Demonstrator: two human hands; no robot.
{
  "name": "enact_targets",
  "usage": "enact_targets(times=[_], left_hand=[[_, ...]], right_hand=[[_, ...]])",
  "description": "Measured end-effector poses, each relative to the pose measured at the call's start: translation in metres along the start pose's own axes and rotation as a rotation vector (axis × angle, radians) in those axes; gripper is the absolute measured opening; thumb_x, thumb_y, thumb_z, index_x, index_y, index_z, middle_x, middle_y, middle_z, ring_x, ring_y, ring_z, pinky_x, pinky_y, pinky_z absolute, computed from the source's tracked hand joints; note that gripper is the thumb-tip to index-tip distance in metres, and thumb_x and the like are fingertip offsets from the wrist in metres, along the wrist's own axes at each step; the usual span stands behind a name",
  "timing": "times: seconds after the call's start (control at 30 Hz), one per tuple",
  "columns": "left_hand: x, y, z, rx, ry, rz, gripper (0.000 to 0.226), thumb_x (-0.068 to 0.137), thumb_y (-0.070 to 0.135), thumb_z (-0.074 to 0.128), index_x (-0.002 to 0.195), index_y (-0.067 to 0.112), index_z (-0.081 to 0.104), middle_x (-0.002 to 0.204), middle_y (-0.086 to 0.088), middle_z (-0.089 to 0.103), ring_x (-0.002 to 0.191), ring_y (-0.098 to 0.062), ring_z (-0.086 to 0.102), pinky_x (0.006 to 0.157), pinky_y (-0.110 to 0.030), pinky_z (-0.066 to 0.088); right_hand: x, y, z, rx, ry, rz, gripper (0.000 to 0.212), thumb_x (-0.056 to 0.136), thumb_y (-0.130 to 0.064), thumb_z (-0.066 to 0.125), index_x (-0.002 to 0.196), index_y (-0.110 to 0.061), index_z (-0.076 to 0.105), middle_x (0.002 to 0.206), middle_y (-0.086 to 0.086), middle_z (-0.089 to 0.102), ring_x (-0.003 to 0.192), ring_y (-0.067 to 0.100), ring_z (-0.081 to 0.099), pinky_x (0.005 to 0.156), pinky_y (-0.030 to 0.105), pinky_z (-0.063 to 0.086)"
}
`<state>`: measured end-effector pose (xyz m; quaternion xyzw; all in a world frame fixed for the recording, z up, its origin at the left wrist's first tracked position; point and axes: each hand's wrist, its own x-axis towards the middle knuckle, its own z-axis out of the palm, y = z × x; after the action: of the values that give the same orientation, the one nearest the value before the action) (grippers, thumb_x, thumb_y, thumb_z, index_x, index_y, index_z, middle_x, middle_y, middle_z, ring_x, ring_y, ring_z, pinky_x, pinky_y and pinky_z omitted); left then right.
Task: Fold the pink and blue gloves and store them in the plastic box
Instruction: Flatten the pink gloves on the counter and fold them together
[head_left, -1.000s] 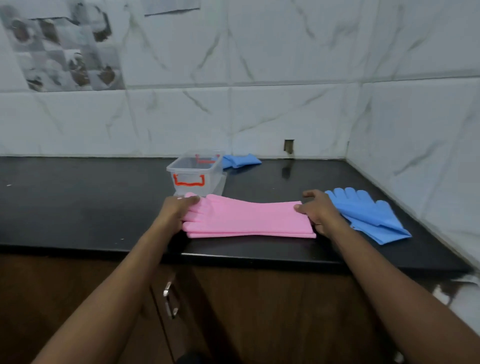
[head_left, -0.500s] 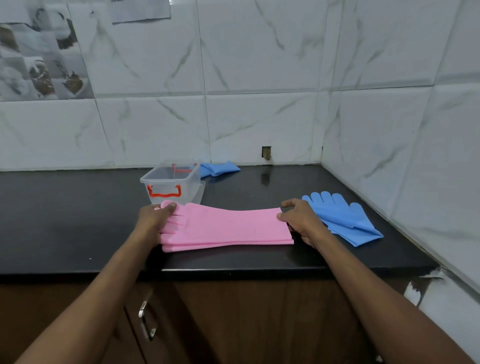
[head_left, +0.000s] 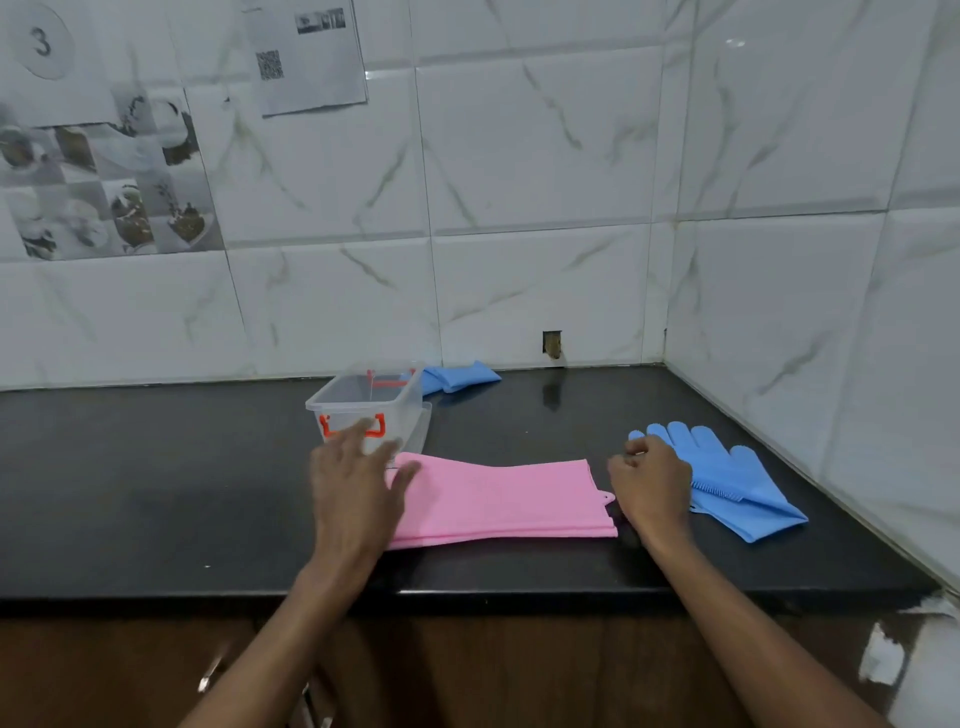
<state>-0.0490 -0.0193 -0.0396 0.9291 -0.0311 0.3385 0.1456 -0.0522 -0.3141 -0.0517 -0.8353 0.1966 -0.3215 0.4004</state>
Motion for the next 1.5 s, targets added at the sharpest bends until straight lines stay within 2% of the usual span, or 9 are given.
enact_targets(times=[0.17, 0.43, 0.6, 0.7, 0.87, 0.97, 1.27, 1.4, 1.5], left_hand=[[-0.031, 0.039, 0.01, -0.187, -0.483, 0.536, 0.052, 0.094, 0.057, 0.042, 0.138, 0.031, 0.052, 0.15, 0.01, 0.044, 0.137, -0.009, 0.04, 0.111, -0.031, 0.034], [-0.025, 0.095, 0.023, 0.033, -0.327, 0.669, 0.024, 0.096, 0.029, 0.042, 0.091, 0.012, 0.059, 0.095, -0.013, 0.071, 0.083, -0.036, 0.065, 0.065, -0.037, 0.042], [-0.024, 0.102, 0.031, -0.102, -0.33, 0.467, 0.016, 0.095, 0.022, 0.044, 0.09, 0.009, 0.051, 0.088, -0.018, 0.068, 0.077, -0.039, 0.06, 0.066, -0.042, 0.042], [-0.03, 0.106, 0.028, -0.17, -0.454, 0.611, 0.021, 0.095, 0.021, 0.044, 0.103, 0.007, 0.058, 0.097, -0.019, 0.07, 0.084, -0.037, 0.062, 0.073, -0.042, 0.047], [-0.025, 0.071, 0.03, -0.231, -0.48, 0.558, 0.049, 0.103, 0.041, 0.027, 0.142, 0.019, 0.046, 0.148, -0.003, 0.047, 0.139, -0.017, 0.039, 0.12, -0.041, 0.017], [-0.02, 0.048, 0.025, -0.121, -0.535, 0.471, 0.051, 0.102, 0.047, 0.023, 0.146, 0.028, 0.04, 0.157, -0.003, 0.032, 0.148, -0.018, 0.02, 0.122, -0.048, 0.005], [-0.035, 0.101, 0.025, -0.047, -0.719, 0.725, 0.064, 0.097, 0.061, 0.013, 0.153, 0.03, 0.019, 0.162, 0.001, 0.014, 0.15, -0.019, 0.008, 0.121, -0.049, -0.006], [-0.04, 0.114, 0.023, -0.339, -0.827, 0.555, 0.055, 0.101, 0.047, 0.026, 0.147, 0.019, 0.037, 0.156, -0.005, 0.035, 0.143, -0.018, 0.031, 0.12, -0.039, 0.016], [-0.019, 0.099, 0.011, -0.978, -0.645, -0.071, 0.039, 0.095, 0.009, 0.035, 0.124, 0.006, 0.06, 0.126, -0.013, 0.064, 0.107, -0.017, 0.064, 0.097, -0.031, 0.051]], right_hand=[[-0.012, -0.004, 0.001, -0.237, -0.078, -0.038, 0.043, 0.089, -0.026, 0.06, 0.053, -0.01, 0.042, 0.05, 0.001, 0.044, 0.045, 0.014, 0.041, 0.044, 0.024, 0.027], [-0.01, -0.011, -0.014, -0.043, -0.291, 0.135, 0.04, 0.088, -0.037, 0.06, 0.069, -0.001, 0.059, 0.053, 0.015, 0.065, 0.043, 0.024, 0.06, 0.06, 0.038, 0.057], [-0.006, -0.012, -0.022, 0.304, -0.518, 0.461, 0.065, 0.084, -0.061, 0.06, 0.094, 0.003, 0.055, 0.06, 0.023, 0.07, 0.054, 0.036, 0.071, 0.046, 0.036, 0.057], [-0.001, -0.022, -0.022, 0.411, -0.623, 0.541, 0.051, 0.083, -0.033, 0.074, 0.112, 0.001, 0.05, 0.09, 0.024, 0.07, 0.069, 0.036, 0.073, 0.049, 0.039, 0.059], [0.002, -0.01, -0.013, 0.105, -0.44, 0.393, 0.031, 0.074, -0.003, 0.078, 0.093, 0.003, 0.055, 0.082, 0.014, 0.057, 0.072, 0.024, 0.059, 0.054, 0.036, 0.05], [0.008, 0.0, -0.021, 0.017, -0.302, 0.282, 0.025, 0.072, -0.008, 0.078, 0.075, 0.001, 0.054, 0.076, 0.014, 0.057, 0.062, 0.019, 0.05, 0.05, 0.029, 0.037], [0.001, -0.049, -0.025, -0.455, -0.262, -0.149, 0.016, 0.079, -0.019, 0.067, 0.091, -0.01, 0.061, 0.084, 0.009, 0.056, 0.078, 0.029, 0.052, 0.064, 0.029, 0.038], [-0.021, -0.065, -0.015, -0.507, -0.268, -0.337, 0.013, 0.081, -0.011, 0.064, 0.077, -0.017, 0.054, 0.084, 0.007, 0.064, 0.073, 0.025, 0.057, 0.058, 0.028, 0.038], [-0.039, -0.068, -0.003, -0.515, -0.193, -0.449, 0.01, 0.082, -0.008, 0.059, 0.085, -0.017, 0.059, 0.083, 0.007, 0.066, 0.077, 0.03, 0.064, 0.057, 0.029, 0.038]])
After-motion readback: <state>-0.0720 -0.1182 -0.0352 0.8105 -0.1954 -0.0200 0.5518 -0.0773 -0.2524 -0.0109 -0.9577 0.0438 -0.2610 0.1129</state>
